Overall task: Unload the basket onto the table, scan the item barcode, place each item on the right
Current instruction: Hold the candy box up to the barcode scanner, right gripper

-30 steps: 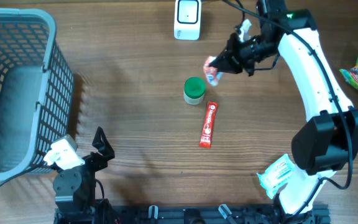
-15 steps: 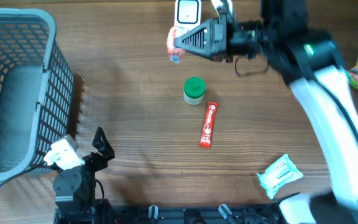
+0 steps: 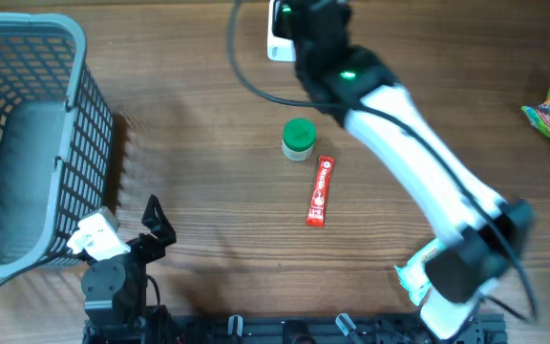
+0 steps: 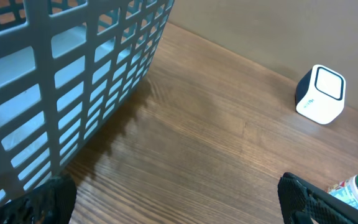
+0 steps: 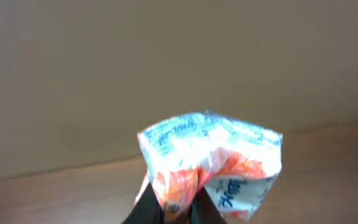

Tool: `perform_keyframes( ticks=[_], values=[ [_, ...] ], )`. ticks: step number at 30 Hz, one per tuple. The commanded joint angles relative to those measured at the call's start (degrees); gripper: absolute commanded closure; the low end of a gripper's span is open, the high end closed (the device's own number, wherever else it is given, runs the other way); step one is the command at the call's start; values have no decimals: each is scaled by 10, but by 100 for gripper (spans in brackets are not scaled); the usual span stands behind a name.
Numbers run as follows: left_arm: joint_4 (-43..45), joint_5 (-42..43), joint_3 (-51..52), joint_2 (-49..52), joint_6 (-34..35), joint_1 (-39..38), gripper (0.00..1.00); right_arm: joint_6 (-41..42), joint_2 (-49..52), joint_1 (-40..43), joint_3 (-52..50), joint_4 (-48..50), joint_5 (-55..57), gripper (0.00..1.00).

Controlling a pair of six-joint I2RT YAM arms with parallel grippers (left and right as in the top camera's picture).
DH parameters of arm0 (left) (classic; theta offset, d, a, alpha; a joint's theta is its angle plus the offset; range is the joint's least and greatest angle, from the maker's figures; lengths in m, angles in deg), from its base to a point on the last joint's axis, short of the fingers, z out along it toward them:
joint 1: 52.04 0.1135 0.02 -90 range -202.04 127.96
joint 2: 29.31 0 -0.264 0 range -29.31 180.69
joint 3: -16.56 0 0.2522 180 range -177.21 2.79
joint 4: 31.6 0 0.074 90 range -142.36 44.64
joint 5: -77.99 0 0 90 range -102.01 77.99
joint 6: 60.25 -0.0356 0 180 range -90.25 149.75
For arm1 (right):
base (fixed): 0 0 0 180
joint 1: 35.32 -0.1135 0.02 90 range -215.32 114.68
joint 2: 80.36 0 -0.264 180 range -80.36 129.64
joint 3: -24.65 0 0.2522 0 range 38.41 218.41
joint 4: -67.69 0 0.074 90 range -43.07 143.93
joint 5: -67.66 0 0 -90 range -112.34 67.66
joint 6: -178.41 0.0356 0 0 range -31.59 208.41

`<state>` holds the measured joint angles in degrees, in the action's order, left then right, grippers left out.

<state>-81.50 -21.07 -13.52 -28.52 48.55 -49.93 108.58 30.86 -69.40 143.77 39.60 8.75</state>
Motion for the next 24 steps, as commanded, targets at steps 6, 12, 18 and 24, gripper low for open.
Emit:
perform_keyframes(
  ticks=[6,12,18,24],
  values=[
    [3,5,2,-5,3,3,0,-219,175,-2,-1,309,-43,95],
    [3,5,2,-5,3,3,0,-200,275,17,-1,420,-44,96],
    [3,5,2,-5,3,3,0,-148,302,23,-1,406,-63,96],
    [3,5,2,-5,3,3,0,-44,302,44,-1,313,-109,96]
  ],
)
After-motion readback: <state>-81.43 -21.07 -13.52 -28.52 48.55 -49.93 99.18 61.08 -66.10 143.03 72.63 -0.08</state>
